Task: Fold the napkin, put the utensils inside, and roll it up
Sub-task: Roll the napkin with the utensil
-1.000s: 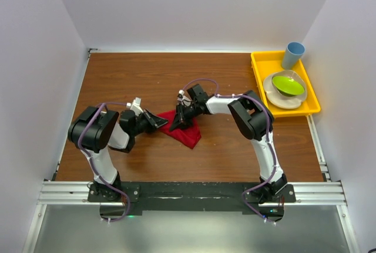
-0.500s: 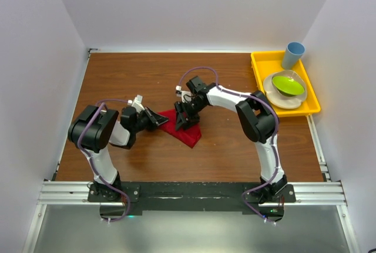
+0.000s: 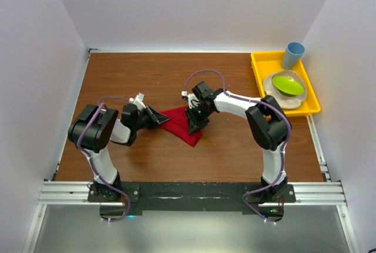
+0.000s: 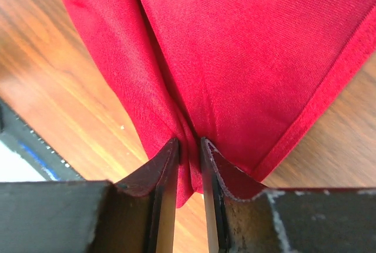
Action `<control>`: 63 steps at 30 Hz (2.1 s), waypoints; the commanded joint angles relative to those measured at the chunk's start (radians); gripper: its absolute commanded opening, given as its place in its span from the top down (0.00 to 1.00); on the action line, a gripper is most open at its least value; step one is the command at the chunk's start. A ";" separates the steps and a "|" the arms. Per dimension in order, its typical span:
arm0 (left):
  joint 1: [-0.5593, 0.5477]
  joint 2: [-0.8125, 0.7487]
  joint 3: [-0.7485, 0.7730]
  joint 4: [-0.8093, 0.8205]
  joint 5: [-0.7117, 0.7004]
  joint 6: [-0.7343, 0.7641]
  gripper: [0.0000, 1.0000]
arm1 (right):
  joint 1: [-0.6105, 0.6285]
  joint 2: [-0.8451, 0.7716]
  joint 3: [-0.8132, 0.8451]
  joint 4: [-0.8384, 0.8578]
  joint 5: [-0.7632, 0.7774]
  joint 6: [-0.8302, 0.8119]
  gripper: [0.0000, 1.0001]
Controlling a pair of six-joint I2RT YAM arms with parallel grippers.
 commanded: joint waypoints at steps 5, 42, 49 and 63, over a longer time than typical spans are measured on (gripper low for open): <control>0.017 0.059 0.024 -0.396 -0.122 0.144 0.98 | 0.063 -0.065 0.122 -0.172 0.309 -0.088 0.52; 0.054 -0.077 0.176 -0.782 -0.048 0.187 0.87 | 0.283 0.099 -0.018 0.294 0.459 -0.076 0.82; 0.150 -0.361 0.435 -1.129 -0.171 0.336 0.37 | 0.188 0.105 -0.060 0.330 -0.078 0.060 1.00; 0.062 -0.419 0.487 -1.545 -0.337 0.278 0.18 | -0.035 0.329 -0.048 0.477 -0.627 0.437 1.00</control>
